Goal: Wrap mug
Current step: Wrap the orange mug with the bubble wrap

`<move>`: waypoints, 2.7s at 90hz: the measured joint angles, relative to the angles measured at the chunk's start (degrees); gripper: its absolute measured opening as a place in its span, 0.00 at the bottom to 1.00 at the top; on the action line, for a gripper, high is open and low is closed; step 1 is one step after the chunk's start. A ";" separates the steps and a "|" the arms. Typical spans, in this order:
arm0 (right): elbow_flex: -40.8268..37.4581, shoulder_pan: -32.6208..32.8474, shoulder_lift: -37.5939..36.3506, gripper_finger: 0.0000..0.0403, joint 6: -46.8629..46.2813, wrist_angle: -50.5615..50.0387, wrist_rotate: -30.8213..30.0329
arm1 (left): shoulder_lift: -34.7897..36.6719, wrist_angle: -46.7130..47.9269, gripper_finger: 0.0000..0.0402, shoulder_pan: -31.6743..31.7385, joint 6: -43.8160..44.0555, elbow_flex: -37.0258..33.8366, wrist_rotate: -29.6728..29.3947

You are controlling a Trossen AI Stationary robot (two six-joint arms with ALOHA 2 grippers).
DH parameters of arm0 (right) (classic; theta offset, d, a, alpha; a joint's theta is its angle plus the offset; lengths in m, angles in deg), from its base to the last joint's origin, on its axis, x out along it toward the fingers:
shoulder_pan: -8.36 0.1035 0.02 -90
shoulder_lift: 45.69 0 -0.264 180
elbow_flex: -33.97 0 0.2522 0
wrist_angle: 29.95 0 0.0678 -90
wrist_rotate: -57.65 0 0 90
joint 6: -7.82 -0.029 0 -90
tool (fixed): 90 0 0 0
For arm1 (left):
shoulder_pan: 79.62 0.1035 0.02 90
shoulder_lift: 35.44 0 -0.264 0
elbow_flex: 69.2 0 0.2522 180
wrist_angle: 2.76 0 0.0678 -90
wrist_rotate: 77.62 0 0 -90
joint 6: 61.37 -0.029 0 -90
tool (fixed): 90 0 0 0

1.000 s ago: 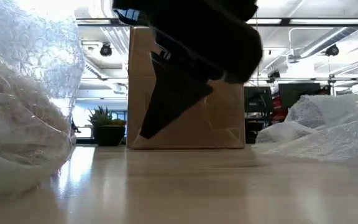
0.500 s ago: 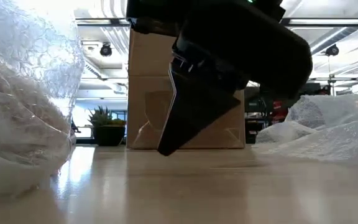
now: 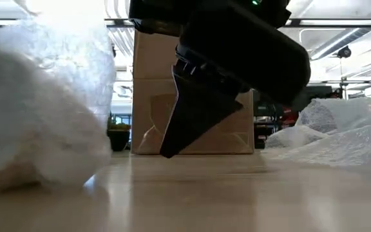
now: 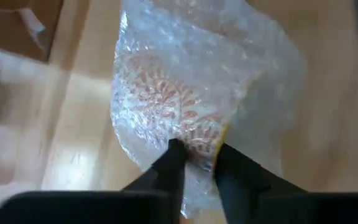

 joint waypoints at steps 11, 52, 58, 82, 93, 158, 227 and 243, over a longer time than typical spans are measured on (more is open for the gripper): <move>0.00 0.00 0.00 0.01 0.07 0.00 0.00 | 0.14 -0.03 0.03 0.58 0.45 -0.11 -0.44; -0.07 1.91 -10.07 0.01 -0.47 -3.81 0.54 | 12.94 0.96 0.00 4.21 2.86 4.26 11.86; -0.07 2.03 -11.66 0.01 -1.04 -3.54 0.52 | 15.98 1.40 0.00 6.11 1.33 3.58 13.11; -1.79 2.16 -12.48 0.01 -1.24 -3.17 0.50 | 25.22 -7.21 0.00 14.52 -6.65 -8.99 15.74; -3.63 2.16 -12.24 0.01 -1.24 -3.45 0.20 | 29.43 -18.60 0.00 16.64 -10.06 -17.82 16.24; -13.52 1.59 -9.41 0.01 5.79 30.34 3.13 | 39.74 -44.76 0.00 23.15 -19.07 -48.89 7.45; -11.08 -3.08 -2.84 0.01 24.31 40.03 -4.85 | 39.26 -81.48 0.00 27.45 -21.15 -70.01 12.62; -11.08 -3.98 -3.78 0.01 25.12 40.08 -5.97 | 38.66 -83.32 0.00 27.45 -19.73 -69.82 13.25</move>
